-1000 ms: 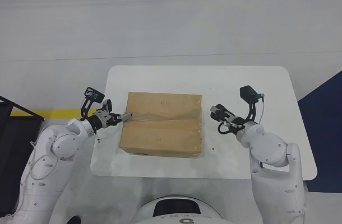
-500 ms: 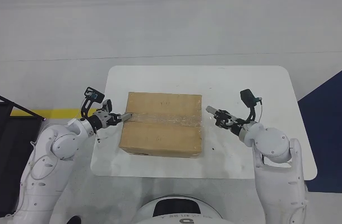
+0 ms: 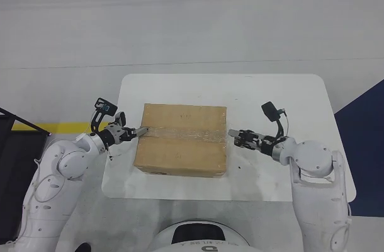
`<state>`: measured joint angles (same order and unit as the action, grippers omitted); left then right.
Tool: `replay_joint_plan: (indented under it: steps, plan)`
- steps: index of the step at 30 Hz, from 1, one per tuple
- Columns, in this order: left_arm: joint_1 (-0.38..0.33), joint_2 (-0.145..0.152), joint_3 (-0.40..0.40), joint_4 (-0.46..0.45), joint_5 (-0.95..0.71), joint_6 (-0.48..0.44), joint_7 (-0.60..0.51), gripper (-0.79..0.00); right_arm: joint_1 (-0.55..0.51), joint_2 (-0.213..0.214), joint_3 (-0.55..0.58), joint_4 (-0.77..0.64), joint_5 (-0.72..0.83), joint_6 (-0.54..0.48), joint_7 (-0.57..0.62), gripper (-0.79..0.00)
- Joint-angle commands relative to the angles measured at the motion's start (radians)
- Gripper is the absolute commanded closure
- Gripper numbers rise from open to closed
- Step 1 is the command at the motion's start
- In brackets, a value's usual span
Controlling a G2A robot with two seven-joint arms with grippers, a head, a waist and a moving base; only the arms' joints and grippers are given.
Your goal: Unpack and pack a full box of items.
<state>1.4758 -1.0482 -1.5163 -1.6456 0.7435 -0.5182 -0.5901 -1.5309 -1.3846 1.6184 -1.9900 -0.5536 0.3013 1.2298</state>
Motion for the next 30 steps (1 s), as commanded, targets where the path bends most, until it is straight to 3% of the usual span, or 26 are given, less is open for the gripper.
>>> replay_joint_plan:
  steps: [1, 23, 30]
  plan:
    - [0.000, 0.000, 0.000, 0.000, 0.000, 0.000, 0.000, -0.785, 0.014, 0.004, -0.013, 0.004, -0.014, 0.001, 0.002, 0.000]
    - [0.000, 0.000, 0.000, 0.000, 0.000, 0.000, 0.000, -0.785, 0.034, 0.040, -0.058, 0.043, -0.088, 0.006, -0.066, 0.000]
    - [0.000, 0.000, 0.000, 0.000, 0.000, 0.000, 0.000, -0.785, 0.032, 0.053, -0.064, 0.055, -0.117, 0.025, -0.033, 0.000]
